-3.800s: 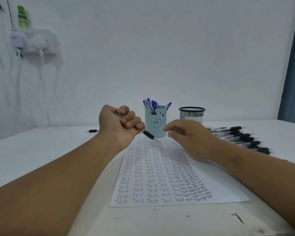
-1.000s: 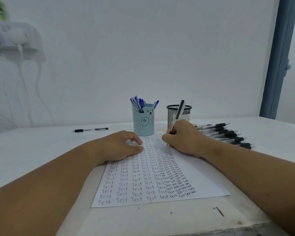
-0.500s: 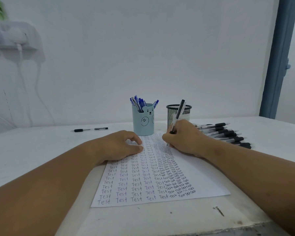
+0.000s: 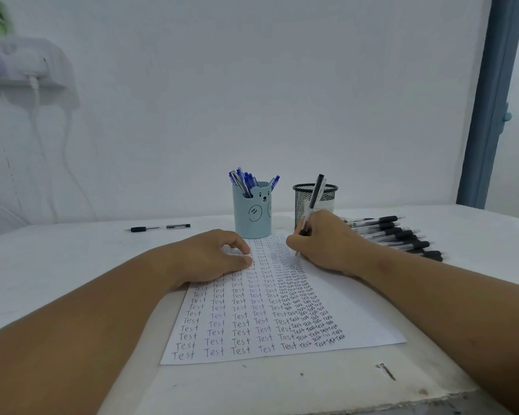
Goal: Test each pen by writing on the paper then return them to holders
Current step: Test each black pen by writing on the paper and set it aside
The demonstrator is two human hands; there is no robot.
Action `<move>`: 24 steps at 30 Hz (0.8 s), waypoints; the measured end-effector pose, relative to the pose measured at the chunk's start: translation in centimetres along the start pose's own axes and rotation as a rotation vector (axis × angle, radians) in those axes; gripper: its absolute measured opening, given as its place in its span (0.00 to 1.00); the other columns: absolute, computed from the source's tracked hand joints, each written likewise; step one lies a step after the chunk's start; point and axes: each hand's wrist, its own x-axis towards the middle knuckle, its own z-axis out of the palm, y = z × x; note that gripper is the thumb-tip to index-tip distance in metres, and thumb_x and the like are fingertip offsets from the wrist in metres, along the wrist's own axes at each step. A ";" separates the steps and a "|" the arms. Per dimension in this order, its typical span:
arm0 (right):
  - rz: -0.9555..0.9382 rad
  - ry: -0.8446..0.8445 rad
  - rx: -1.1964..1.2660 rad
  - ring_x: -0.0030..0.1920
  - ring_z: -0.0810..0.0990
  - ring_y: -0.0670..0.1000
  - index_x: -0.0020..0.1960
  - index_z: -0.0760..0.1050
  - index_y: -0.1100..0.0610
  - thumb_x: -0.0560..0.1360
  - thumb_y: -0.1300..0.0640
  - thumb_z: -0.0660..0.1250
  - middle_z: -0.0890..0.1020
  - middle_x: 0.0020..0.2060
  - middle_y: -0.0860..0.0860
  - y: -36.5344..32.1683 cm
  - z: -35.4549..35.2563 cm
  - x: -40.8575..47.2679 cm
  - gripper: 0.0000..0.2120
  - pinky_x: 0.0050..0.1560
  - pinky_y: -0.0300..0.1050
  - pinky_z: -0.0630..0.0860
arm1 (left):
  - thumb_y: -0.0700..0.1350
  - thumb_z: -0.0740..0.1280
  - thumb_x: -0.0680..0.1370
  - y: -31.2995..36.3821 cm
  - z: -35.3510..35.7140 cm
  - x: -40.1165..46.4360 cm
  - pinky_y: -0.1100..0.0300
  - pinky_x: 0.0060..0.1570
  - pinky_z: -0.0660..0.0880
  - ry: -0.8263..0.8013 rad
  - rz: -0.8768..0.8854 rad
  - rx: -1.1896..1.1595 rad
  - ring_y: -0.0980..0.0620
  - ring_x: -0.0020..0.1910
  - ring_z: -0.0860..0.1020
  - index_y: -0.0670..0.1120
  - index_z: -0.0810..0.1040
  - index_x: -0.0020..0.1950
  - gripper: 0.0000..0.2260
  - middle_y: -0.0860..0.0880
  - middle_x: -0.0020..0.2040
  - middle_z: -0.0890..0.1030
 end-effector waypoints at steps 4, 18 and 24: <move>0.024 -0.005 -0.006 0.30 0.64 0.50 0.33 0.71 0.60 0.74 0.56 0.68 0.68 0.28 0.54 0.0 0.0 0.0 0.14 0.33 0.43 0.62 | 0.57 0.69 0.78 0.0 0.0 -0.1 0.69 0.44 0.63 -0.009 -0.012 -0.004 0.59 0.56 0.70 0.59 0.78 0.59 0.11 0.61 0.54 0.69; 0.014 0.011 -0.013 0.30 0.63 0.50 0.33 0.71 0.56 0.75 0.56 0.68 0.66 0.28 0.53 -0.1 0.0 -0.1 0.13 0.32 0.43 0.62 | 0.58 0.69 0.78 0.0 0.0 -0.2 0.68 0.44 0.64 -0.006 -0.015 0.008 0.58 0.57 0.71 0.60 0.78 0.58 0.10 0.59 0.58 0.70; 0.011 0.017 -0.013 0.29 0.62 0.50 0.33 0.69 0.57 0.75 0.56 0.68 0.65 0.27 0.54 -0.1 -0.1 0.0 0.14 0.27 0.40 0.59 | 0.58 0.69 0.78 0.0 -0.1 -0.2 0.64 0.52 0.65 -0.009 -0.011 0.013 0.57 0.59 0.70 0.59 0.78 0.60 0.11 0.59 0.58 0.70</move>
